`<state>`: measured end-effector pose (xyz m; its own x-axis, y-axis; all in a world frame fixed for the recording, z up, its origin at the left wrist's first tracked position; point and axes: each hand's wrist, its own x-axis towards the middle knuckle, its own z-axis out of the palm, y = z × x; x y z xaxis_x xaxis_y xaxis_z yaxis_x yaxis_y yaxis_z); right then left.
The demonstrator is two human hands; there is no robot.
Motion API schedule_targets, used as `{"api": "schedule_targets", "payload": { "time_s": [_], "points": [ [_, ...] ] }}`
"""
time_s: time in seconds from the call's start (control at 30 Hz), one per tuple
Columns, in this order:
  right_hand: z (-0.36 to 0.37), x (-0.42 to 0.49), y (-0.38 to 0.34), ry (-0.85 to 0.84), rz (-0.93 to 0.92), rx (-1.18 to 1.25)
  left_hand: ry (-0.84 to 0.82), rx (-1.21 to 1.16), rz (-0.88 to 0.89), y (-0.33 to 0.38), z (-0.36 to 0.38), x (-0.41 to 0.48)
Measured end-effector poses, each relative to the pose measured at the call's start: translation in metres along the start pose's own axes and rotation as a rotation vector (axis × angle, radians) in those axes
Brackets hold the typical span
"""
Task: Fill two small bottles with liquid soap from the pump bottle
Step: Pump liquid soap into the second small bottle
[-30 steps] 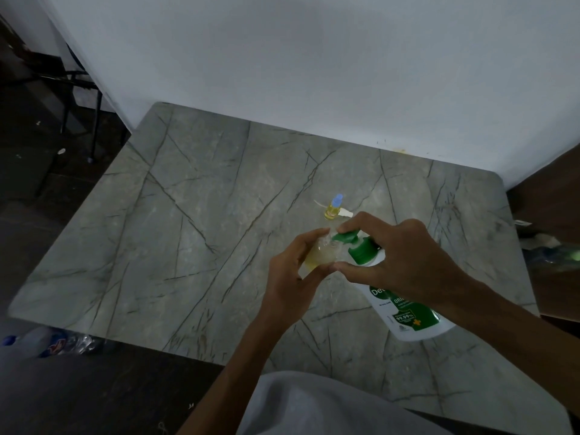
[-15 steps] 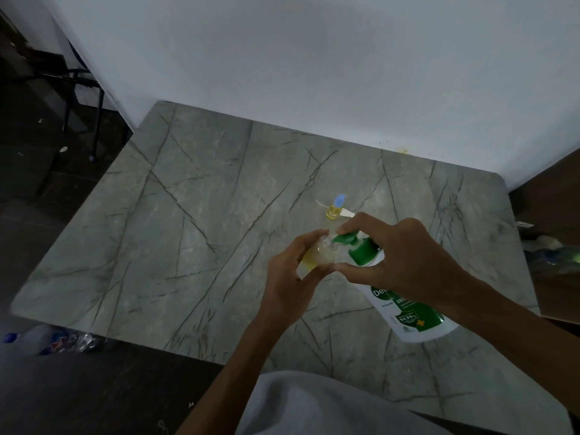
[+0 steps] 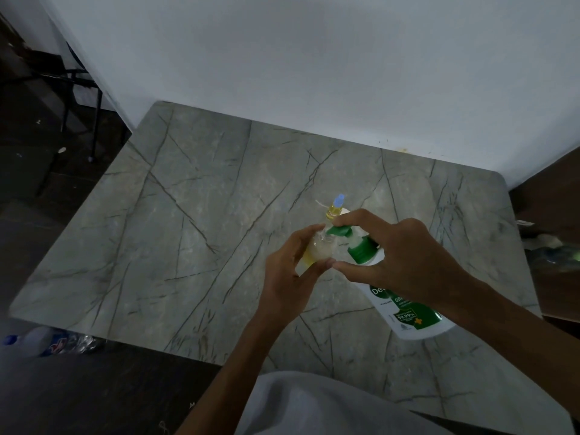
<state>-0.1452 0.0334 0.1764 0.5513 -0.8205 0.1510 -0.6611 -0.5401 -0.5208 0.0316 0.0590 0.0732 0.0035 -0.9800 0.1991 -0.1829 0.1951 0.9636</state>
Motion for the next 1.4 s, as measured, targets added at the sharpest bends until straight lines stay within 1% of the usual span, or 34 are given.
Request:
{"api": "schedule_targets", "payload": {
  "time_s": [0.1, 0.27, 0.4, 0.53, 0.63, 0.8, 0.9, 1.07, 1.27, 1.4],
  "points": [
    [0.0004, -0.0002, -0.0003, 0.023, 0.019, 0.019, -0.012, 0.021, 0.022, -0.0009, -0.0001, 0.0005],
    [-0.0001, 0.005, 0.0023, -0.03, 0.018, -0.029, -0.022, 0.011, 0.001, -0.0048, 0.0022, -0.0012],
    [0.0007, 0.0043, 0.0036, -0.04, -0.002, -0.059, -0.01, -0.002, -0.01, -0.0074, 0.0008, 0.0001],
    [0.0031, 0.0007, 0.0051, 0.011, -0.017, -0.013, -0.02, -0.015, 0.002, -0.0074, 0.0004, 0.0002],
    [0.0052, -0.002, 0.0042, 0.058, 0.009, 0.03, -0.025, 0.003, 0.034, -0.0063, 0.0017, 0.0014],
    [0.0033, 0.0014, 0.0054, -0.014, 0.059, -0.015, -0.021, 0.008, 0.003, -0.0087, 0.0021, 0.0016],
    [0.0029, 0.0022, 0.0043, -0.011, 0.03, -0.059, -0.016, -0.002, -0.02, -0.0079, 0.0004, 0.0026],
    [0.003, 0.001, 0.0056, -0.014, 0.014, -0.036, -0.019, 0.0, -0.015, -0.0066, 0.0, 0.0034],
    [0.0006, 0.0036, 0.0057, 0.008, 0.075, 0.012, -0.024, -0.02, 0.0, -0.0042, 0.0034, 0.0022],
    [-0.0018, 0.0077, 0.0048, -0.02, 0.055, -0.017, -0.006, -0.039, 0.0, -0.0042, 0.0036, 0.0064]
  ]
}}
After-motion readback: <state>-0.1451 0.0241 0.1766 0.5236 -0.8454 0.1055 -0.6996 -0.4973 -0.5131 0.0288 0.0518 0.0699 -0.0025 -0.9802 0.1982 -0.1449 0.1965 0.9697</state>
